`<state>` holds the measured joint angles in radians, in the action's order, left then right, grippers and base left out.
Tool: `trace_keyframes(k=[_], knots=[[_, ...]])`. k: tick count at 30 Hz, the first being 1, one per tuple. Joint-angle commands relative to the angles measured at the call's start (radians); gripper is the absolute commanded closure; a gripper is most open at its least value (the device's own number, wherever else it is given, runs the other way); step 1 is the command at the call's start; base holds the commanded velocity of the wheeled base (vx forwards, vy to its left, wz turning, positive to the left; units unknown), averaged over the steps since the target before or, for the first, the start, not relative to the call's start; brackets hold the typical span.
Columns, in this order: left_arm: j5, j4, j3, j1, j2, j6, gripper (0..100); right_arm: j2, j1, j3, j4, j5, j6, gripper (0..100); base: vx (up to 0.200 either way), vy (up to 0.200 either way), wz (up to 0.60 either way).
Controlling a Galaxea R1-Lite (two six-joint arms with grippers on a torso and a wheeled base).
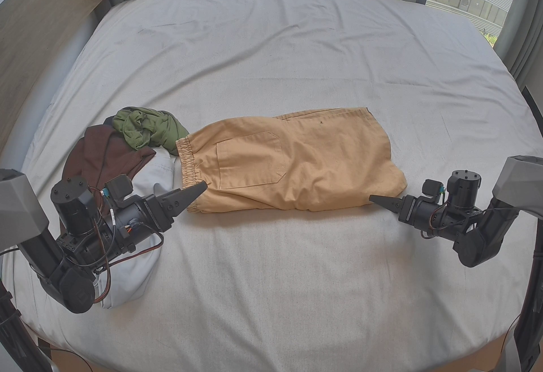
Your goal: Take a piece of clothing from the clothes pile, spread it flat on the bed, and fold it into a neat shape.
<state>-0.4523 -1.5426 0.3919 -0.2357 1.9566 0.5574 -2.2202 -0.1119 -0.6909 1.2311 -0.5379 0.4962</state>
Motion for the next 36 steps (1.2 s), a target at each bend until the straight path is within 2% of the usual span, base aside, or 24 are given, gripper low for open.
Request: trace_keyframes(k=[1, 4, 13, 17, 24, 36], knots=[[0.000, -0.001, -0.001, 0.000, 0.004, 0.001, 0, -0.084, -0.034, -0.039, 0.048, 0.042, 0.033, 0, 0.000, 0.000, 0.00], [0.000, -0.001, -0.002, 0.000, 0.007, -0.001, 0, -0.131, -0.064, -0.067, 0.108, 0.084, 0.056, 0, 0.000, 0.000, 0.00], [0.001, -0.001, -0.001, -0.004, 0.016, -0.001, 0, -0.157, -0.089, -0.134, 0.122, 0.087, 0.151, 0, 0.000, 0.000, 0.00], [0.001, -0.001, -0.001, -0.004, 0.016, -0.001, 0, -0.164, -0.109, -0.137, 0.177, 0.087, 0.176, 0, 0.000, 0.000, 0.00], [0.001, -0.001, -0.002, -0.005, 0.018, -0.001, 0, -0.226, -0.135, -0.179, 0.238, 0.090, 0.188, 0, 0.000, 0.000, 0.00], [0.001, -0.001, -0.004, -0.005, 0.018, -0.001, 0, -0.263, -0.143, -0.248, 0.263, 0.159, 0.223, 0, 0.000, 0.000, 0.00]])
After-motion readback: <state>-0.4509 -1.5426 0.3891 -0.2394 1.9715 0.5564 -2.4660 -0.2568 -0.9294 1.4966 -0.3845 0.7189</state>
